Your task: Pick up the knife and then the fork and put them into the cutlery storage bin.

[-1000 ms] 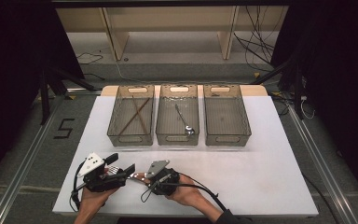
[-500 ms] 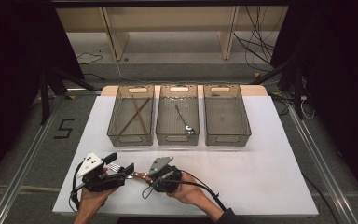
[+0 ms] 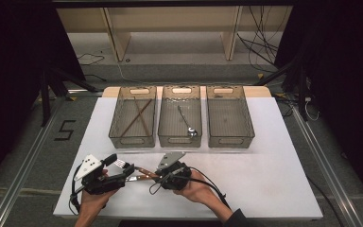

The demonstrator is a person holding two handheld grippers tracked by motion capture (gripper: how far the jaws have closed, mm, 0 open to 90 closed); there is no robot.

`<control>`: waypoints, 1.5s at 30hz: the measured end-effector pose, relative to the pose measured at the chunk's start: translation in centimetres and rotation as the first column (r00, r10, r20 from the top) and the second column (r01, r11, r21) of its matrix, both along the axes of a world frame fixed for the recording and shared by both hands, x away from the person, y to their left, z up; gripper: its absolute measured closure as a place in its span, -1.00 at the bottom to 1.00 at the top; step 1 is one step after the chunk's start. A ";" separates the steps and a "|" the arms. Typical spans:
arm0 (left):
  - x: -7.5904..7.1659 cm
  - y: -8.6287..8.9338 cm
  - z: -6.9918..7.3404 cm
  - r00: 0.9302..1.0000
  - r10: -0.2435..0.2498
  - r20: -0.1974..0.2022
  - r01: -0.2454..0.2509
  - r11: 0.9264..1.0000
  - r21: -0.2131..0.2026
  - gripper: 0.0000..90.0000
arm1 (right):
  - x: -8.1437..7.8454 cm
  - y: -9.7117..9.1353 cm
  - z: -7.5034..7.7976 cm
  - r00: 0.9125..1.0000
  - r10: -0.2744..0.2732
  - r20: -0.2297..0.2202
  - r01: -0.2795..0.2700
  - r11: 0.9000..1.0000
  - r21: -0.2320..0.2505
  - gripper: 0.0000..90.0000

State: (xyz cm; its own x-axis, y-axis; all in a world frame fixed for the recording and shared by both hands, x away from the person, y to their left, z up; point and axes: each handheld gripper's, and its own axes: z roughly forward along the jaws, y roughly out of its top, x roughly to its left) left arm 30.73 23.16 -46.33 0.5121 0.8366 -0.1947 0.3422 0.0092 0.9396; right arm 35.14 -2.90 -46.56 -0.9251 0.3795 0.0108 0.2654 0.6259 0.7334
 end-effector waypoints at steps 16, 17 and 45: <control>0.0 0.0 0.0 1.000 0.009 0.009 -0.009 1.000 -0.003 -0.64 | 1.4 -6.0 5.1 0.990 -0.133 0.034 0.126 0.980 0.155 0.69; 0.0 0.0 0.0 1.000 0.008 0.007 -0.008 1.000 -0.002 -0.64 | 1.6 -6.5 5.5 0.988 -0.148 0.037 0.140 0.976 0.167 0.69; 0.2 -0.4 -0.3 1.000 -0.007 -0.021 0.007 1.000 0.015 -0.64 | 9.3 -17.8 7.9 0.829 -0.559 0.030 0.539 0.811 0.225 0.69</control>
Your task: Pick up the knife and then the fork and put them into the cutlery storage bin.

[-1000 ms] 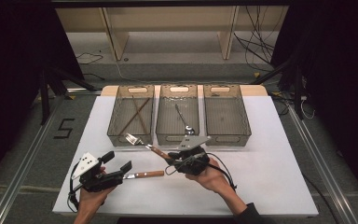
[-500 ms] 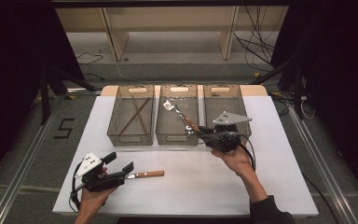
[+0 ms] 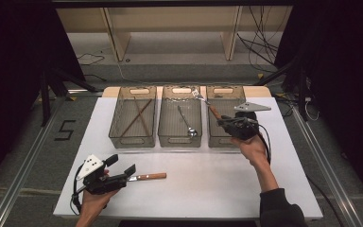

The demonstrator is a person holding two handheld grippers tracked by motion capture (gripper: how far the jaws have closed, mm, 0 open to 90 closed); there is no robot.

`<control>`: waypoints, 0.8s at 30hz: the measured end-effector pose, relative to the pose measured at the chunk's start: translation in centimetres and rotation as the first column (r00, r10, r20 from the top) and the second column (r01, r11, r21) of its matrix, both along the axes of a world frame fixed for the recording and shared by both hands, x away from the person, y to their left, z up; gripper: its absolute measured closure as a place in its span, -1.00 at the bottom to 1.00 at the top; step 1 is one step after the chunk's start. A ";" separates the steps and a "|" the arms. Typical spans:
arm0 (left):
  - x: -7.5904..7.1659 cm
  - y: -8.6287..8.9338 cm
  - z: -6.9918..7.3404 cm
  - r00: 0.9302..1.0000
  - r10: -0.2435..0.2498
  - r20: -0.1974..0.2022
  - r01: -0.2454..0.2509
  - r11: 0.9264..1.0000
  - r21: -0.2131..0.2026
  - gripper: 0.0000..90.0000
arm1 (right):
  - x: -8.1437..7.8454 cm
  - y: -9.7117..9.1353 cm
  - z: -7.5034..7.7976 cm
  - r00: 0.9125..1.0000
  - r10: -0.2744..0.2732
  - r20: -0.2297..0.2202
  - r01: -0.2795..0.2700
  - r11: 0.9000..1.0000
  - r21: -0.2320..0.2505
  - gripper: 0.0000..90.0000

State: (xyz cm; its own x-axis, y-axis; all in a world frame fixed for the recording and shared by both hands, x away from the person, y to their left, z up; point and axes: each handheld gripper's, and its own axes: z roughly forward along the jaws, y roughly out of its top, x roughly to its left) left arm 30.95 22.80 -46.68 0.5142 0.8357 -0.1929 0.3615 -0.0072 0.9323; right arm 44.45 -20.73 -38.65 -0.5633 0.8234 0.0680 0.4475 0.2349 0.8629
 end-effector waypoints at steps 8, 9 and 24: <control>0.0 0.1 0.0 1.000 0.000 -0.003 0.000 1.000 0.000 -0.64 | 1.5 -1.0 -0.2 0.998 -0.064 -0.028 0.064 0.998 -0.025 0.69; 0.0 0.1 0.0 1.000 0.000 -0.003 0.000 1.000 0.000 -0.64 | 1.7 -1.1 -0.3 0.997 -0.073 -0.029 0.073 0.997 -0.027 0.69; 0.1 0.0 -0.1 1.000 -0.006 -0.004 0.006 1.000 0.002 -0.64 | 3.6 -2.2 -1.4 0.981 -0.180 -0.074 0.177 0.983 -0.054 0.69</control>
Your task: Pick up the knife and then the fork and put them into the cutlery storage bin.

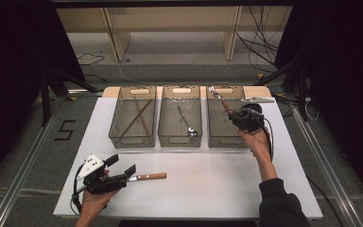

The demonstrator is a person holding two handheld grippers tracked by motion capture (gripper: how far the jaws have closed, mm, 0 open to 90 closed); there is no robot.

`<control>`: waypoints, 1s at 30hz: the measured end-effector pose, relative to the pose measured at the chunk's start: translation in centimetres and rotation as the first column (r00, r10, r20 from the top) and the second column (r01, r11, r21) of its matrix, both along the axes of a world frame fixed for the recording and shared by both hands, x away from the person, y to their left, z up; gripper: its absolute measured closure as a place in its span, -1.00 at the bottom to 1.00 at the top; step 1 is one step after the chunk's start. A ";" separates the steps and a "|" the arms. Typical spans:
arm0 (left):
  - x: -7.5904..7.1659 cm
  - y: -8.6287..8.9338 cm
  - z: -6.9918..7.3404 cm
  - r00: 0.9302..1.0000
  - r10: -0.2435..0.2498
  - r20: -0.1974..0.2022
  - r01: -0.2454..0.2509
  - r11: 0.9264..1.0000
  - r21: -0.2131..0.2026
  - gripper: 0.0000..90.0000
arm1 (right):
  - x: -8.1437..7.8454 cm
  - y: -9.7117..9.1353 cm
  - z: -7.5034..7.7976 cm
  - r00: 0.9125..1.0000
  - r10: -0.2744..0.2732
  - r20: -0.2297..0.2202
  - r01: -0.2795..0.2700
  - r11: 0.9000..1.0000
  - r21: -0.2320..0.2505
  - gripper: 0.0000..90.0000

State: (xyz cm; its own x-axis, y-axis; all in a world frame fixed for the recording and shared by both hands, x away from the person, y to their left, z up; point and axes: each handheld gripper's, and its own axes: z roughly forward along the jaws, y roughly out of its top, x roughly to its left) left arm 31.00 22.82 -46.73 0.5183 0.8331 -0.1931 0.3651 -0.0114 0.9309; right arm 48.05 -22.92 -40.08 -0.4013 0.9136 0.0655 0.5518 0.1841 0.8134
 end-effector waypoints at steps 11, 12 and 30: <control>0.0 0.0 0.0 1.000 -0.003 -0.001 0.003 1.000 0.004 -0.64 | 0.4 0.3 -0.6 0.999 -0.026 -0.024 0.025 0.999 -0.042 0.69; 0.0 0.0 0.0 1.000 -0.004 -0.001 0.004 1.000 0.004 -0.64 | 0.4 0.3 -0.6 0.999 -0.028 -0.027 0.027 0.999 -0.041 0.69; 0.0 0.0 0.0 1.000 -0.005 -0.001 0.005 1.000 0.004 -0.64 | 1.4 0.9 -1.8 0.996 -0.043 -0.076 0.037 0.997 -0.071 0.68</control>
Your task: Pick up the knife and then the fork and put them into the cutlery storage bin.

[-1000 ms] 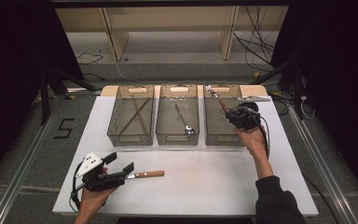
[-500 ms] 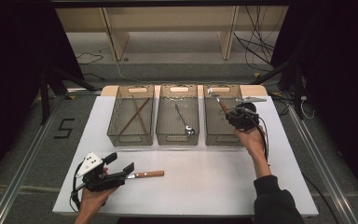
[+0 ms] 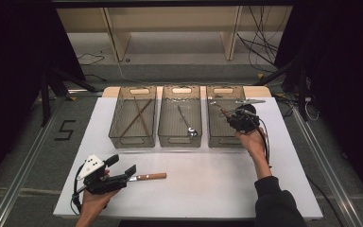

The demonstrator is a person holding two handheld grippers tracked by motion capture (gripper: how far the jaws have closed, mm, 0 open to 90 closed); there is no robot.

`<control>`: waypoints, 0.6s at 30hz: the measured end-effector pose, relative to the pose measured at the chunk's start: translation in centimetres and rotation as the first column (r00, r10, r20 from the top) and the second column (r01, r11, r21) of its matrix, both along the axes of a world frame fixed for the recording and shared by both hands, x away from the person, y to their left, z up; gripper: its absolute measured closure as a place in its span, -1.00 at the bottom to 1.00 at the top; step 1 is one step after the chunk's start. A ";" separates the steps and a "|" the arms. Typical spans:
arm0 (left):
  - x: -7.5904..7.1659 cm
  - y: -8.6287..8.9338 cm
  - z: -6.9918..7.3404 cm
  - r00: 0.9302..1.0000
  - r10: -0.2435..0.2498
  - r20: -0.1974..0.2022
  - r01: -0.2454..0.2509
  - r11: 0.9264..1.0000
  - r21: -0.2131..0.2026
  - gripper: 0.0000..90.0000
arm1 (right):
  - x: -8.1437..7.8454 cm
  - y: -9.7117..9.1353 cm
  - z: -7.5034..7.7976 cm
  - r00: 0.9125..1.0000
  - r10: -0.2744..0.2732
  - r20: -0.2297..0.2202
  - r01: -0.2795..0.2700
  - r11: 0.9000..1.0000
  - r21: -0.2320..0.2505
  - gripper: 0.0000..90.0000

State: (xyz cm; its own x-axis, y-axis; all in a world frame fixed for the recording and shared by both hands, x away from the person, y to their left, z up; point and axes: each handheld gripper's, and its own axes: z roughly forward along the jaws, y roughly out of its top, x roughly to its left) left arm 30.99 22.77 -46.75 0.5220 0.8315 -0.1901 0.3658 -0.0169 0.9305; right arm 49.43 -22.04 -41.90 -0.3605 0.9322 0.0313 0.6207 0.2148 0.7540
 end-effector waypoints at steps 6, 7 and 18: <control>0.0 0.0 0.0 1.000 0.001 -0.001 -0.001 1.000 0.000 -0.64 | 0.0 -0.2 0.4 0.999 0.042 0.009 -0.043 0.995 0.092 0.23; 0.0 0.0 0.0 1.000 0.000 -0.001 0.000 1.000 0.001 -0.64 | -0.1 -0.2 0.5 0.999 0.046 0.014 -0.047 0.994 0.097 0.20; 0.0 0.0 0.0 1.000 -0.005 -0.002 0.005 1.000 0.004 -0.64 | -2.9 0.0 1.9 0.987 0.135 0.083 -0.145 0.980 0.137 -0.07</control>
